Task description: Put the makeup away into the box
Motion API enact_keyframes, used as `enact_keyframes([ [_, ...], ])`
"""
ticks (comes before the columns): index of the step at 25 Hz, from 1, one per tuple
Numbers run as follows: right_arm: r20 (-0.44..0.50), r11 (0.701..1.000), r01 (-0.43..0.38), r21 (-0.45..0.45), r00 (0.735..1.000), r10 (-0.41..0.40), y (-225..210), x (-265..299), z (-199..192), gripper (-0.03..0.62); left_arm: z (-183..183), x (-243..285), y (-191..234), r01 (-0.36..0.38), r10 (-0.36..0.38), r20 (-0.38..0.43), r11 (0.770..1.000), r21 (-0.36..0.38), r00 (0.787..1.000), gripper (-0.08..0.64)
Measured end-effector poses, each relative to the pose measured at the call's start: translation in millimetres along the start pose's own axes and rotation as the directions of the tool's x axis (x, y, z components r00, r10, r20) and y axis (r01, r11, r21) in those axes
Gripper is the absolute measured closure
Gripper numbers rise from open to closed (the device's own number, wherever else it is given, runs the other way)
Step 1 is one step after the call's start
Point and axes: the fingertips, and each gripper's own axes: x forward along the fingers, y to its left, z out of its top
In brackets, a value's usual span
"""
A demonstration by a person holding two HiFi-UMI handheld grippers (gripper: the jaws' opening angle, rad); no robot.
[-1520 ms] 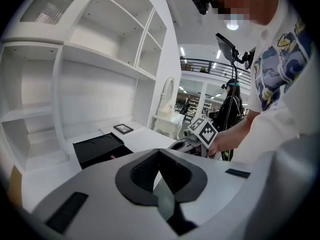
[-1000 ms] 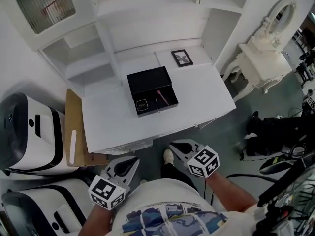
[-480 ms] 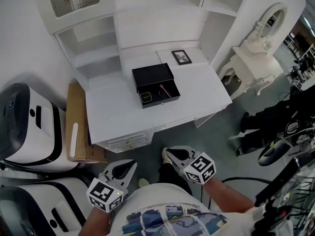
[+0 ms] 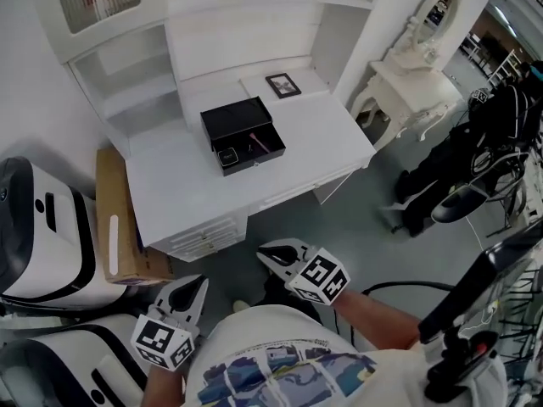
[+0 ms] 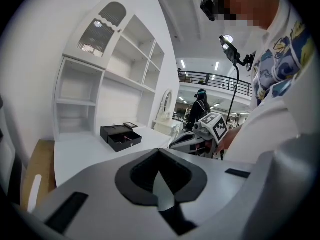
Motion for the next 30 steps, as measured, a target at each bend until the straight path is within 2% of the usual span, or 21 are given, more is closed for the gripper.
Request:
enact_keyframes([
  [14,-0.016,0.998,-0.047,-0.040,0.999,0.046,20,5,4,0.568,-7,-3,-5,-0.009,0.009,-0.009,1.000,-0.021,1.000,0.546],
  [30,-0.017,0.999,-0.023,-0.024,1.000,0.023,7,-2,-4,0.568,-9,19,-11,0.033,-0.033,-0.036,0.999,-0.008,0.999,0.546],
])
